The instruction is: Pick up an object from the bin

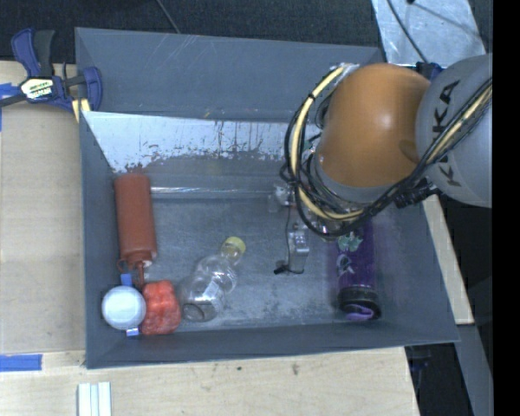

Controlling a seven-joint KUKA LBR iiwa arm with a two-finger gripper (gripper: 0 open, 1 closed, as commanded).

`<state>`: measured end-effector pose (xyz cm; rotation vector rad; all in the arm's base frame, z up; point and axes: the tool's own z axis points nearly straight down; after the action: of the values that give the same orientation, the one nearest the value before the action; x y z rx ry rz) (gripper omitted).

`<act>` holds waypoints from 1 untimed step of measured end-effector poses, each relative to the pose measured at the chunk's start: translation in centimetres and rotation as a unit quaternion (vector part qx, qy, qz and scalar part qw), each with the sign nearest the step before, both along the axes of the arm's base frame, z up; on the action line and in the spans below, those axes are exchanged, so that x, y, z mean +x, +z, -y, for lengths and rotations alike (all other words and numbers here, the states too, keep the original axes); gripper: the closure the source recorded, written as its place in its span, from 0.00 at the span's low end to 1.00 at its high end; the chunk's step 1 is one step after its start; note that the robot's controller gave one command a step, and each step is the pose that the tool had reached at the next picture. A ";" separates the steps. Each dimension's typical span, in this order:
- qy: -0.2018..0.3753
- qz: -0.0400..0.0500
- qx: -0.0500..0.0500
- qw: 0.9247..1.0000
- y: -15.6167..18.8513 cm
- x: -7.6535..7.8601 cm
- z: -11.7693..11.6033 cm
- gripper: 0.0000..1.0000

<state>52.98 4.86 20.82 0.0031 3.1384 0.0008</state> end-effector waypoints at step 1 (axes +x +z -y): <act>0.000 0.000 0.000 1.000 0.0 0.0 0.0 0.00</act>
Offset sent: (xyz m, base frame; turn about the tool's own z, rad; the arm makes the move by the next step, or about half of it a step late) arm 0.0622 0.0633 -0.0572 0.0318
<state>52.98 4.86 20.82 0.0031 3.1384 0.0008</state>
